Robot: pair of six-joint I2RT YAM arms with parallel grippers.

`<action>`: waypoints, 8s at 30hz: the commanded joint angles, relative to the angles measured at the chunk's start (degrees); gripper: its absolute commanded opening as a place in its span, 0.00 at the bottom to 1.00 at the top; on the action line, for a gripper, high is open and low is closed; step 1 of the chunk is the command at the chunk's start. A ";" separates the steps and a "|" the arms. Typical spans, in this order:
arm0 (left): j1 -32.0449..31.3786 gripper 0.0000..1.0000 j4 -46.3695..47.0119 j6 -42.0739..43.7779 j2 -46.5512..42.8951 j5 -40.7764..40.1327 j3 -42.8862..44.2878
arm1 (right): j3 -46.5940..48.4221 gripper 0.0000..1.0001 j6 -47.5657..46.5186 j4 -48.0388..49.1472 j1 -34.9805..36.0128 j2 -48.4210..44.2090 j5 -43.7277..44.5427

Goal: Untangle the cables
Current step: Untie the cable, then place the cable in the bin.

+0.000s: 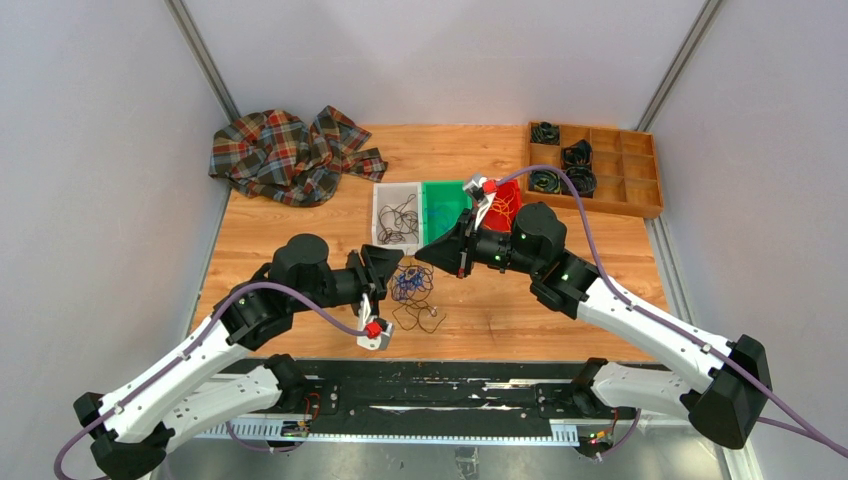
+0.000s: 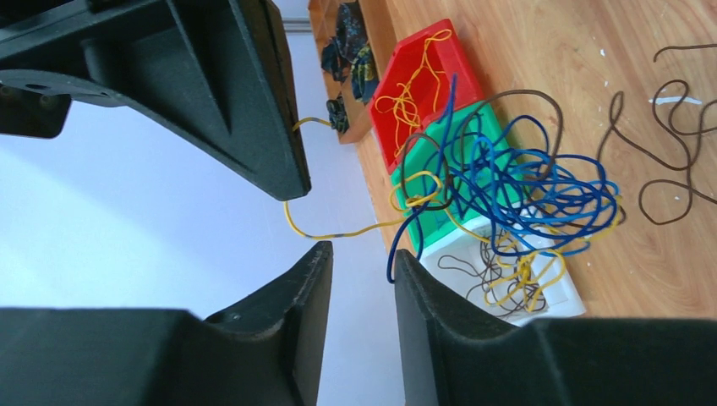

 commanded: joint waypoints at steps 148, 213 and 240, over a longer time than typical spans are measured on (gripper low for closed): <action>-0.53 0.01 22.78 -42.24 23.90 -7.73 71.27 | -26.15 0.01 -10.06 42.76 8.31 29.35 25.32; -0.53 0.01 14.89 -53.22 14.55 -8.24 42.82 | 7.97 0.64 -22.66 11.88 9.97 -0.32 16.55; -0.53 0.02 -0.14 -55.14 15.71 -7.04 39.78 | 6.48 0.01 -26.53 6.99 6.47 -2.15 24.05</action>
